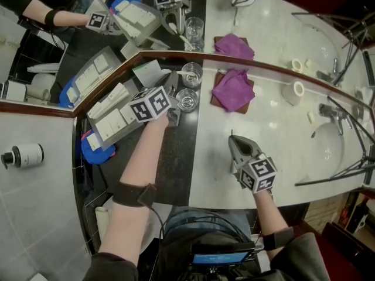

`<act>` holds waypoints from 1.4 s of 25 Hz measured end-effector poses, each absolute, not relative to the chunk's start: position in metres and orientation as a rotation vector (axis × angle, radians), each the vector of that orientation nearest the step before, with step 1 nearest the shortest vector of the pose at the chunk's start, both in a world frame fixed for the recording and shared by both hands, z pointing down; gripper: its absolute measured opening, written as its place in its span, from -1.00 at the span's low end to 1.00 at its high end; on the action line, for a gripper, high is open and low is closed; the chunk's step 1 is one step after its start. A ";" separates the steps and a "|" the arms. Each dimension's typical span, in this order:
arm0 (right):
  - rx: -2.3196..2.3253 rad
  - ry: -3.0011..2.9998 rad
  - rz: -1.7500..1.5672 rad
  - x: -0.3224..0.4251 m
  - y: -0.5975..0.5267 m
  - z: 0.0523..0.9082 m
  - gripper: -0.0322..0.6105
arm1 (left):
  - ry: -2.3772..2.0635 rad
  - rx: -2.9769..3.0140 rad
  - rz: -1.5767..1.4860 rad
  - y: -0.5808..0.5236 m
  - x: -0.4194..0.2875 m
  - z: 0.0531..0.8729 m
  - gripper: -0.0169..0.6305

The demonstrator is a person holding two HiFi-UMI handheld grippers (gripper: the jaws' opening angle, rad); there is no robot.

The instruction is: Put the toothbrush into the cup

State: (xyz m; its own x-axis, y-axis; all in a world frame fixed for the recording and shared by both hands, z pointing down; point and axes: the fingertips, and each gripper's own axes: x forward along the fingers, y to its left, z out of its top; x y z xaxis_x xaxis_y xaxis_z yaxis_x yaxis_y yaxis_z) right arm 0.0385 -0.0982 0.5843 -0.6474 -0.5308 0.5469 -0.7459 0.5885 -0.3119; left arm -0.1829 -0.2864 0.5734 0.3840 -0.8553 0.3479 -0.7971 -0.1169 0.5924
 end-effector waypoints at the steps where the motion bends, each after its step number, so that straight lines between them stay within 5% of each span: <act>1: 1.029 -2.423 0.741 0.039 -0.098 0.584 -0.85 | -1.429 1.919 -0.105 -0.286 -0.184 0.571 -0.91; 17: 1.030 -2.483 0.683 0.053 -0.089 0.547 -0.85 | -1.484 2.029 -0.108 -0.255 -0.180 0.492 -0.91; 35: 1.019 -2.549 0.619 0.096 -0.066 0.509 -0.85 | -1.336 2.270 0.261 -0.099 -0.104 0.450 -0.91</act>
State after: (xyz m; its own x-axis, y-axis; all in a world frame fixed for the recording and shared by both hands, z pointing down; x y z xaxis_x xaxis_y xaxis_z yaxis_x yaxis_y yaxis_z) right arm 0.0962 -0.0658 0.5090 -0.6915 -0.5681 0.4462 -0.7094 0.6505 -0.2711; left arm -0.1040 -0.0995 0.4496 0.5026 -0.7673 0.3984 -0.8608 -0.4011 0.3134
